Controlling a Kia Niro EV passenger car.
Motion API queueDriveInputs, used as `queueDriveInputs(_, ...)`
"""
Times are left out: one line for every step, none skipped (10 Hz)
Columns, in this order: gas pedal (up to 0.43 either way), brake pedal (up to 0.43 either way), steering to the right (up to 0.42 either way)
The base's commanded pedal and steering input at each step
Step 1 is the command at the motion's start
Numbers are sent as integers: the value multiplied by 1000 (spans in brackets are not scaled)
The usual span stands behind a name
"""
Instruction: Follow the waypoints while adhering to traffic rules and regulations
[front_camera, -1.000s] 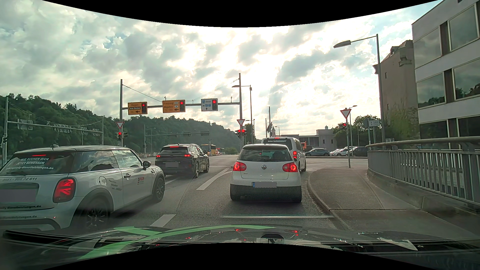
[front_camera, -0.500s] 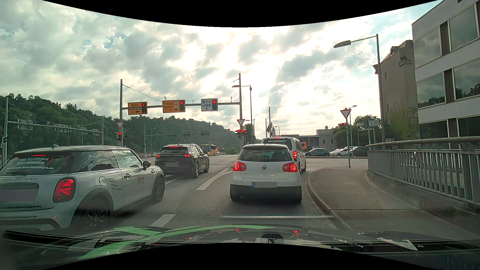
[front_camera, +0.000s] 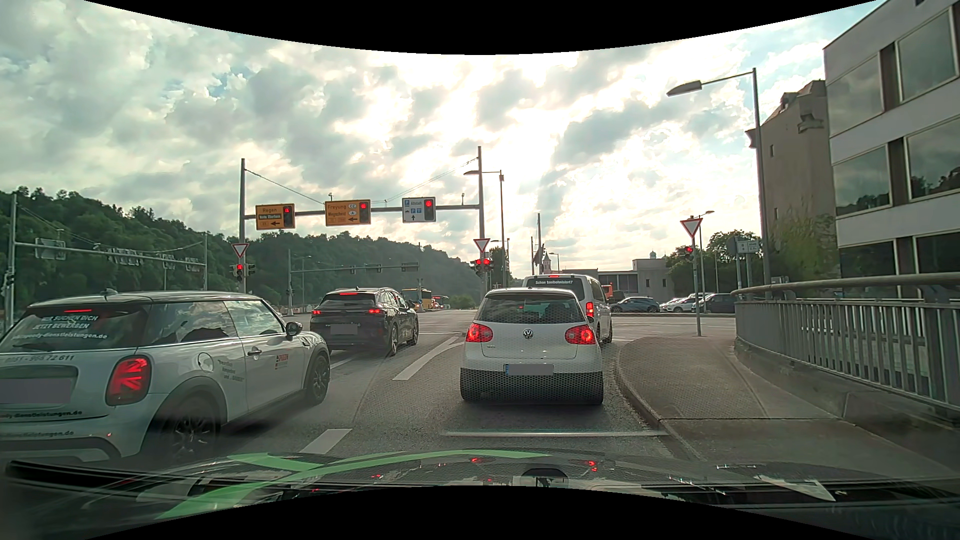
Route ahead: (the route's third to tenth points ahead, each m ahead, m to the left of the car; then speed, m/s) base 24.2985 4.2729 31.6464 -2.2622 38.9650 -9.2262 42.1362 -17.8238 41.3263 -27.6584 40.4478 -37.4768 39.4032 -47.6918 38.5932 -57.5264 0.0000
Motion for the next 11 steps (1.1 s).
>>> queueDriveInputs(0,463,9)
queueDriveInputs(0,470,9)
queueDriveInputs(0,470,9)
queueDriveInputs(0,470,9)
queueDriveInputs(0,470,9)
queueDriveInputs(0,470,9)
queueDriveInputs(0,470,9)
queueDriveInputs(0,470,9)
queueDriveInputs(0,470,9)
queueDriveInputs(0,470,9)
queueDriveInputs(0,470,9)
